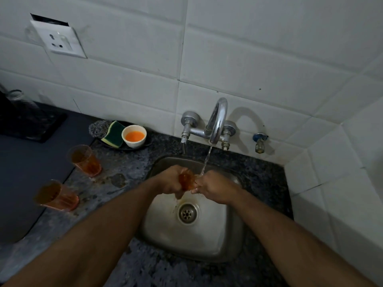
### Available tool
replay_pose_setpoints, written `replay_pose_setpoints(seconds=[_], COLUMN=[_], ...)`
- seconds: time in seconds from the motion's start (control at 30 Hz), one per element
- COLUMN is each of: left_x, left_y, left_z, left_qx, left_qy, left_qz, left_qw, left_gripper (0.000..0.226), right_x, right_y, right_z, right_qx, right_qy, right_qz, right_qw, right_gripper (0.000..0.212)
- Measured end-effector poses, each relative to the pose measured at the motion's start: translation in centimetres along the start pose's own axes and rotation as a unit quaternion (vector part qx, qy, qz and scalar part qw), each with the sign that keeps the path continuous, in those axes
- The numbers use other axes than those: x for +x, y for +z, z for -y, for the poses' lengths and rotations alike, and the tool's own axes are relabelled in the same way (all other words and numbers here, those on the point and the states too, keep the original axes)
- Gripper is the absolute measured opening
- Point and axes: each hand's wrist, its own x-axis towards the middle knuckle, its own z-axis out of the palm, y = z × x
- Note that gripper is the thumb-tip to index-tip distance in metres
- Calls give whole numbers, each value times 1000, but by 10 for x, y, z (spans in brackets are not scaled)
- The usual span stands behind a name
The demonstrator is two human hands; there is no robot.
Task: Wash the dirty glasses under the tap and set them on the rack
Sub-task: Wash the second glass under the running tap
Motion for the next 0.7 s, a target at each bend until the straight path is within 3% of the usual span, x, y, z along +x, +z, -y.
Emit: replay_pose_setpoints(seconds=[0.1,0.17,0.2,0.27,0.33,0.4,0.47,0.53,0.57,0.63,0.7], left_x=[9,11,10,9,13,19,24,25,24,22,23], left_y=[14,24,25,19,13,11,18,29,33,37,31], left_z=[-1,0,0,2,8,13,10,8,8,11,16], left_qx=[-12,-27,-43,-18,46,35,7,-8,-11,-29,-17], left_qy=[78,118,113,49,-12,-17,39,115,136,132,82], left_qz=[-204,-282,-262,-110,14,-5,-113,-238,-282,-279,-161], left_qw=[976,952,957,993,999,999,993,964,950,951,983], left_gripper=[46,33,36,51,70,74,62,41,35,33,43], right_x=[2,2,1,-1,-2,1,4,4,3,4,2], right_y=[5,6,4,-2,-7,-5,-2,2,4,6,1], right_z=[9,11,9,3,0,-1,3,10,14,13,7], right_qx=[158,191,147,-30,-178,-142,-15,178,218,139,-40], right_qy=[10,17,8,-22,-13,22,55,80,81,39,-3], right_qz=[-98,-113,-89,3,61,37,-17,-47,-51,-34,35], right_qw=[982,975,985,999,982,989,998,980,971,989,999], right_gripper=[12,11,11,11,9,7,13,20,21,17,11])
